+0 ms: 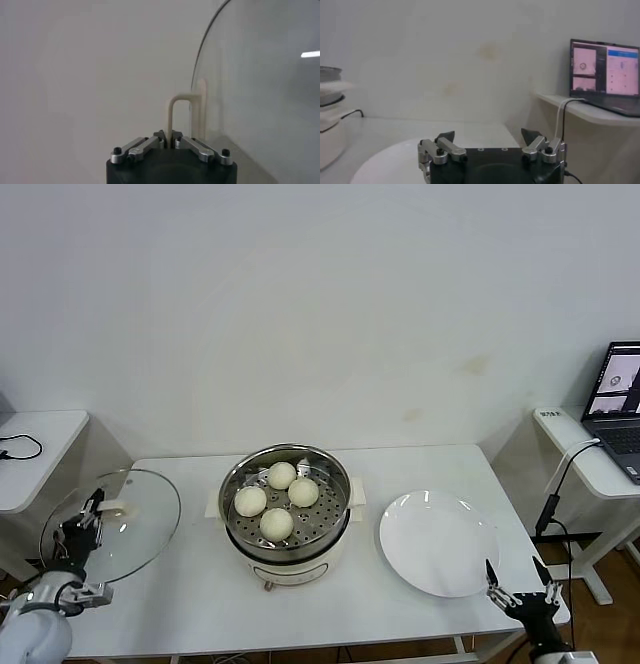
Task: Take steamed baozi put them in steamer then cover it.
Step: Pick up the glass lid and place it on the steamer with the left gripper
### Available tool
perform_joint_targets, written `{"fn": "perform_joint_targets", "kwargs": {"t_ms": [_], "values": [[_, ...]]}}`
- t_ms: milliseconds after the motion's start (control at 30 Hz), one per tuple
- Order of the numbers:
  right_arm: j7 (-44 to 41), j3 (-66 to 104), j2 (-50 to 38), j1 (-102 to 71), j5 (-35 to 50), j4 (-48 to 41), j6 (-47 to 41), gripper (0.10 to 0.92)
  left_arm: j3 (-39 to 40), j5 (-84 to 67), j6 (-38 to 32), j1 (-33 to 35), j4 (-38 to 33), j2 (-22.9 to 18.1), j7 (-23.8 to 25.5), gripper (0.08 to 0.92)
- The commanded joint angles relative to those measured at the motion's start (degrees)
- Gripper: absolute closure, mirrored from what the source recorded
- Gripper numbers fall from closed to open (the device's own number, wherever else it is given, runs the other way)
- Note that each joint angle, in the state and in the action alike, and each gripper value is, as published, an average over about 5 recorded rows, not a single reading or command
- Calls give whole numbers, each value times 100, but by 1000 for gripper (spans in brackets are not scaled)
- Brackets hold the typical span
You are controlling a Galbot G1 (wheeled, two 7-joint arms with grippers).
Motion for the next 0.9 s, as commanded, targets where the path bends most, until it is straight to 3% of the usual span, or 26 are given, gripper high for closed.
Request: {"fn": "perform_joint_targets", "kwargs": {"t_ms": [33, 233, 433, 667, 900], "values": [[-34, -135, 3, 16, -401, -31, 85, 203, 820, -1007, 1129, -16, -1828, 419, 703, 852], [-34, -230, 136, 20, -609, 24, 83, 203, 1902, -926, 1654, -675, -2027, 679, 716, 852], [-1, -264, 249, 17, -934, -31, 149, 202, 3076, -773, 2242, -1515, -1906, 601, 787, 852], [108, -357, 452, 5, -1245, -51, 139, 203, 3831, 187, 2637, -2399, -1501, -107, 1221, 852], [191, -371, 504, 47, -1562, -198, 153, 203, 4120, 1442, 2769, -2731, -1190, -753, 1816, 852]]}}
